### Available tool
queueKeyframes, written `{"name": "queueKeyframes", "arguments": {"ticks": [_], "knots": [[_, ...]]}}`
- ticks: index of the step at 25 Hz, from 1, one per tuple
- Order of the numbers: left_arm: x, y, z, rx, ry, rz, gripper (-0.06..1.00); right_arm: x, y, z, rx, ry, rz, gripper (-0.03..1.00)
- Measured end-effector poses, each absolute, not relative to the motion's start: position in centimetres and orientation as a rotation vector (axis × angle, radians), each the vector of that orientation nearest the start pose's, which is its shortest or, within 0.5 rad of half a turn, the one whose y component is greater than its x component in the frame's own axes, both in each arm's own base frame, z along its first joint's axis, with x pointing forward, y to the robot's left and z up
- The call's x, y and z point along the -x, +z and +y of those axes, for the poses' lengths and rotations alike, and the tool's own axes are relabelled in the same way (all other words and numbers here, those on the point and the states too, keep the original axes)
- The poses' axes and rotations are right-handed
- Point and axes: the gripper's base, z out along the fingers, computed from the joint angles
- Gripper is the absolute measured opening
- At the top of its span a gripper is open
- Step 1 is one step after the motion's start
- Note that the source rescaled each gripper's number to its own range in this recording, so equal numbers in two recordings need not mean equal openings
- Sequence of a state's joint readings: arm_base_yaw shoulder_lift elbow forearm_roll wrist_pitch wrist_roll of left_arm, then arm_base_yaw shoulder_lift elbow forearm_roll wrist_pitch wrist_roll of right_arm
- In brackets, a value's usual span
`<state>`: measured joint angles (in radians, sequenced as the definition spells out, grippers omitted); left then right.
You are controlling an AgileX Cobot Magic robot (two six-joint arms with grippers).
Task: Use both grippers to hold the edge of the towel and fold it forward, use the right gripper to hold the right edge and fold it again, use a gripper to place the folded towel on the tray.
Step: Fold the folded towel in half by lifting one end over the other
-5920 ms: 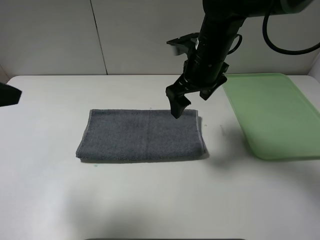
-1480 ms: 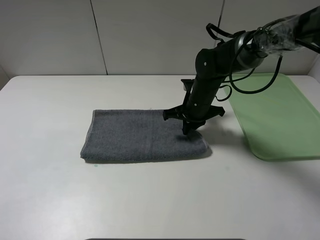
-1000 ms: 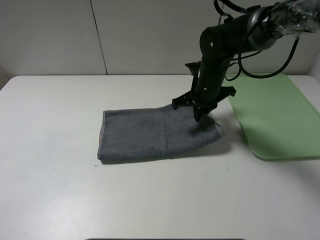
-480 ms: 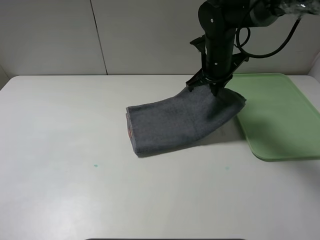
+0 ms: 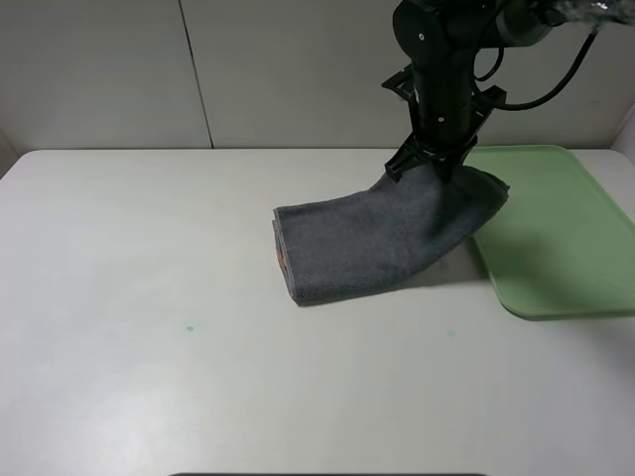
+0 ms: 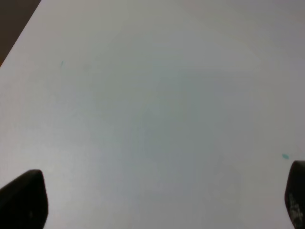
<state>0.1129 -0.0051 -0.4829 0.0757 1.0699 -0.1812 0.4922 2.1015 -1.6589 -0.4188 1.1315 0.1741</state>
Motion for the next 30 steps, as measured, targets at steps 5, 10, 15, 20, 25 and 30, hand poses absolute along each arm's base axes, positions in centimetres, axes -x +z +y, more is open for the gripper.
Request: {"name": "queueKeyframes", "arguments": {"ticks": [5,10,15,20,25,30], "knots": [[0.5,27.2,0.6,0.306,0.049,2.041,1.00,-38.8,21.0,19.5,0.727,-0.467,2.785,0.08],[0.5,27.2,0.6,0.306,0.049,2.041,1.00,-37.7,22.6,22.6,0.770,-0.368,2.750,0.08],[0.5,27.2,0.6,0.306,0.049,2.041,1.00,-36.0,22.4,25.2,0.829,-0.303,2.752,0.08],[0.5,27.2,0.6,0.306,0.049,2.041,1.00,-34.8,21.0,27.4,0.864,-0.285,2.760,0.08],[0.5,27.2,0.6,0.306,0.049,2.041,1.00,-34.1,19.6,29.2,0.864,-0.250,2.766,0.08],[0.5,27.2,0.6,0.306,0.049,2.041,1.00,-34.1,18.1,29.5,0.845,-0.237,2.802,0.08]]}}
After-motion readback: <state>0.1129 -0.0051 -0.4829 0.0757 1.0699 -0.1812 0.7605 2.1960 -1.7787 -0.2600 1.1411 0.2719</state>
